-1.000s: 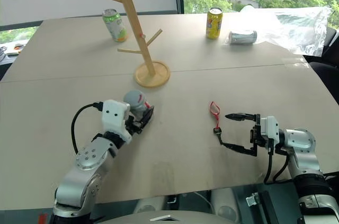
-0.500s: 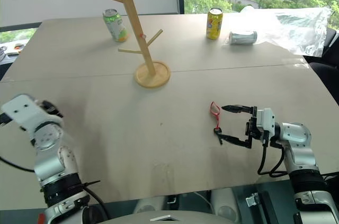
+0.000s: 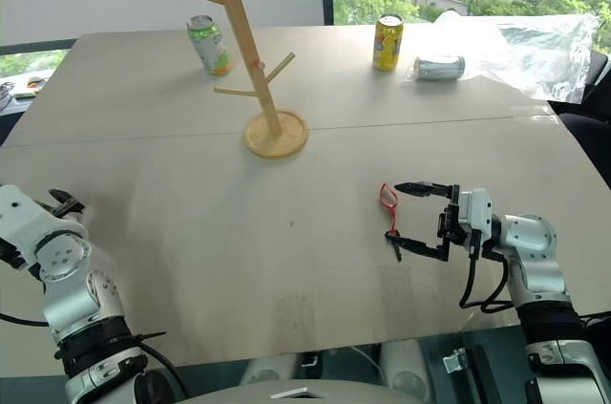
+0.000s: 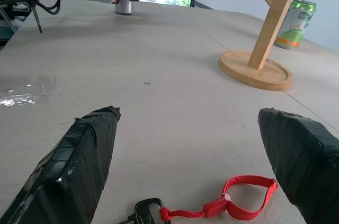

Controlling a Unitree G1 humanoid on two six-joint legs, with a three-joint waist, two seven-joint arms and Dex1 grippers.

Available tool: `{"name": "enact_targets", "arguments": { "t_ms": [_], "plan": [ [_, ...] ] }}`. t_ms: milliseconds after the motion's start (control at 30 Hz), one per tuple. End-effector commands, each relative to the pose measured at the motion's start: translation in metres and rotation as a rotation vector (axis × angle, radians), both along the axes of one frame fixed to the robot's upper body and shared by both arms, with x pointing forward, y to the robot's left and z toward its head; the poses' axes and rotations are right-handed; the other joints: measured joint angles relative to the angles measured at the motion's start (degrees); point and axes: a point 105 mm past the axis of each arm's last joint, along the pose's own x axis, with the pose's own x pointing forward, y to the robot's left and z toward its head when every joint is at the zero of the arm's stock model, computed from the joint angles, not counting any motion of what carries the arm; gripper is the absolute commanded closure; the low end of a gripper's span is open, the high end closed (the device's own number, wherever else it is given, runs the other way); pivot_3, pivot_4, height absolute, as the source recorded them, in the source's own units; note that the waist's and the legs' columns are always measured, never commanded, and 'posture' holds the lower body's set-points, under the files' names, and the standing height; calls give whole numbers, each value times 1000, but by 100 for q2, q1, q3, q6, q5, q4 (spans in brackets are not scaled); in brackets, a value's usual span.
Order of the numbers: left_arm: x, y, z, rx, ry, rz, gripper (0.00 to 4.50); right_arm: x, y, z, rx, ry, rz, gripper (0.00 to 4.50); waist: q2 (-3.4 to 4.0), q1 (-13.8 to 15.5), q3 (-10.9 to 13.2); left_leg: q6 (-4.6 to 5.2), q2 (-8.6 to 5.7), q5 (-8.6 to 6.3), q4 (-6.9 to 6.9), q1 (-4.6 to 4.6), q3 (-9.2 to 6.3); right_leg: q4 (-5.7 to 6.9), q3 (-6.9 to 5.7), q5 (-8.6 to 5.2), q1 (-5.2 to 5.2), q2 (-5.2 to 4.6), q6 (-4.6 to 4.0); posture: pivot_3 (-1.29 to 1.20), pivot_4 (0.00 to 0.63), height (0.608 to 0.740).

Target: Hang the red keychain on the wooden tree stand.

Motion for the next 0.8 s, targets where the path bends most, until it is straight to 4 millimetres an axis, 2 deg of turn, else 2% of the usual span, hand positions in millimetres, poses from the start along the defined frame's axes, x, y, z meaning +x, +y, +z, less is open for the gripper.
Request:
{"name": "enact_targets", "arguments": {
  "t_ms": [33, 267, 400, 533, 633, 733, 800],
  "plan": [
    [-6, 0, 15, 42, -43, 17, 69, 1, 1, 9, 11, -37, 2, 0, 0, -2, 0, -1, 0, 0, 0, 0, -1, 0, 0, 0, 0, 0, 0, 0, 150, 740],
    [-10, -19, 11, 26, -45, -2, 69, 2, 1, 8, 14, -36, 0, 0, -1, -3, -1, -2, 0, -1, -1, -1, -1, 0, 0, -3, -1, -6, -7, 0, 150, 740],
    [-12, -43, 3, 4, -37, -58, 69, 1, 0, 6, 14, -32, -2, 0, -1, -3, -1, -2, 0, -2, -1, -2, -1, -1, -1, -4, -1, -9, -8, 0, 150, 740],
    [-10, -83, -2, -29, -68, -173, 69, 2, -2, 5, 16, -23, -18, 0, -2, 3, -1, -2, -1, -2, -1, -5, 0, -2, -2, -5, 0, -15, -9, 0, 150, 740],
    [6, -116, 5, -38, -130, -357, 69, 5, -2, 9, 42, -2, -49, 0, -3, 6, -1, -2, -1, -2, -1, -7, 0, -3, -9, -5, 0, -19, -9, 0, 150, 740],
    [19, -165, 25, 13, -213, -698, 69, 18, 2, 47, 209, 94, -195, 0, -1, -8, 0, -1, 1, -1, -1, -12, 2, 0, -13, -6, -3, -18, -11, 0, 150, 740],
    [17, -210, 31, 64, -208, -1010, 69, 31, 6, 57, 177, 170, -342, 0, 3, -38, 0, -2, 4, -1, -6, -17, 16, 2, 1, -6, -18, -19, -11, 0, 150, 740]
  ]
}}
